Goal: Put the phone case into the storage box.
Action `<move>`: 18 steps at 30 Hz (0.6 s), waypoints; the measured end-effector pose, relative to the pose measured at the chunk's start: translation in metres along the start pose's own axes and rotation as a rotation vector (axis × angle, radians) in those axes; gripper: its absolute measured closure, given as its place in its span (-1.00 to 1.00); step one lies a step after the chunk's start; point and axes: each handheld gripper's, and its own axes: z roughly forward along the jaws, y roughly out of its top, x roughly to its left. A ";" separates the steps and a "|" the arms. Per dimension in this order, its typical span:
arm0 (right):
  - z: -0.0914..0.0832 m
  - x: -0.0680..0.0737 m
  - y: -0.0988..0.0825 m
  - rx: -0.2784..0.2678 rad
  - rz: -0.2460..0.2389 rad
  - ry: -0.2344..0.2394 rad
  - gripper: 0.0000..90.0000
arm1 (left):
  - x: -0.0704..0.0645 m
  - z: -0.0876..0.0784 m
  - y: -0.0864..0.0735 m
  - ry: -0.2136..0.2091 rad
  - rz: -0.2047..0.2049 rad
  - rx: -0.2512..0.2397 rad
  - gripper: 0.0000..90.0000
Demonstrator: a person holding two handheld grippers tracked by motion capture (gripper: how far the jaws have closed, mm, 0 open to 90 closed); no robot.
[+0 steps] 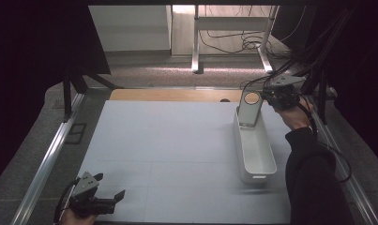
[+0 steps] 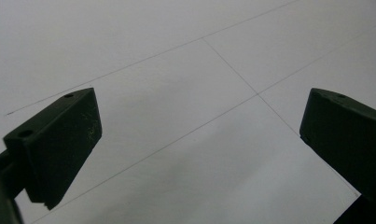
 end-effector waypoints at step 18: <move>0.012 0.002 -0.009 -0.008 -0.017 -0.009 0.74 | 0.000 0.000 0.000 0.002 -0.006 0.003 -1.00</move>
